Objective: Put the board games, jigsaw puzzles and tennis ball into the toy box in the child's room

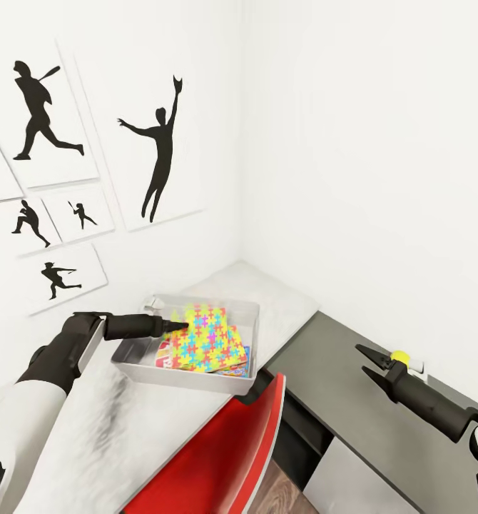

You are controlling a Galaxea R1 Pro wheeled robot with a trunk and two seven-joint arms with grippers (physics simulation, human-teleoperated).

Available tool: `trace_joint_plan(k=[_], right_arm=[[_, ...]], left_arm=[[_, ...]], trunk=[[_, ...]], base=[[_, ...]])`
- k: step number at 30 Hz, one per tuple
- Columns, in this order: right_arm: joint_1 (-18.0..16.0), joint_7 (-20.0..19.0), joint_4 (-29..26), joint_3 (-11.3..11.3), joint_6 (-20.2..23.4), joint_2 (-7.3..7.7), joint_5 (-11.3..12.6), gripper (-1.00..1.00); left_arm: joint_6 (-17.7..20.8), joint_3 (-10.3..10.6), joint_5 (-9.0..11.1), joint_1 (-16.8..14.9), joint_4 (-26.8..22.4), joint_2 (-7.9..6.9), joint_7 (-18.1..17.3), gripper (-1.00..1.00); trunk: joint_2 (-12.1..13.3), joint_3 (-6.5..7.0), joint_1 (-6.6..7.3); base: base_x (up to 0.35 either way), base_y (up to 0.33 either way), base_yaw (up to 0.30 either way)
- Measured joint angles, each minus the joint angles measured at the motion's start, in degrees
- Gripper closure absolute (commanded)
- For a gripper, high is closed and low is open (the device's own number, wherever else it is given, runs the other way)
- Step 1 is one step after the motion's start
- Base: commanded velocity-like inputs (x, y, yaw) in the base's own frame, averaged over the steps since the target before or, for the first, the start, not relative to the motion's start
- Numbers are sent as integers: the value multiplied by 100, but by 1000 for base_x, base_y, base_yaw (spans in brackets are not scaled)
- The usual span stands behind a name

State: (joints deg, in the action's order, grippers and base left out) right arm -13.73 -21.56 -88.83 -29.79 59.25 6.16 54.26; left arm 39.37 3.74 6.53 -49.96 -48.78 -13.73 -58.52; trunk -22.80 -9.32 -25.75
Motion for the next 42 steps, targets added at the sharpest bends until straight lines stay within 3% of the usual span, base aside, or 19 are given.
trace_joint_plan(k=[15,19,22,24,26,28,32,34,38,42], right_arm=[[0,0,2,0,0,0,0,-100],[0,0,5,0,0,0,0,-100],[0,-2,3,0,0,0,0,-100],[0,-2,1,0,0,0,0,-100],[0,-4,1,0,0,0,0,-100],[0,-6,2,0,0,0,0,-100],[0,-8,-1,0,0,0,-1,-100],[0,-9,-1,0,0,-3,-1,-100],[0,-8,-2,0,0,-13,-1,-100],[0,-9,-2,0,0,-17,-1,-100]], left_arm=[[12,-41,-9,-27,0,-98,-6,-100],[61,-100,41,-115,0,-374,-96,-100],[178,-321,85,-137,-1,-581,-459,-100],[321,-698,91,-144,-1,-703,-956,-100],[390,-935,89,-143,-1,-788,-1290,-100],[463,-1265,86,-133,-1,-964,-1935,-100],[505,-1485,76,-64,-1,-1123,-2921,-100],[504,-1517,81,37,-1,-1144,-3123,-100],[509,-1567,109,334,0,-1156,-3126,-100],[511,-1582,108,407,5,-1165,-3126,-100]], trunk=[[0,0,0],[0,0,0],[0,0,0],[-1,0,0],[-1,0,0],[-1,0,0],[0,0,0],[0,0,0],[0,0,0],[0,0,0]], base=[[0,0,0],[0,0,0],[0,0,0],[0,0,0],[0,0,0],[0,0,0],[0,0,0],[0,0,0],[0,0,0],[0,0,0]])
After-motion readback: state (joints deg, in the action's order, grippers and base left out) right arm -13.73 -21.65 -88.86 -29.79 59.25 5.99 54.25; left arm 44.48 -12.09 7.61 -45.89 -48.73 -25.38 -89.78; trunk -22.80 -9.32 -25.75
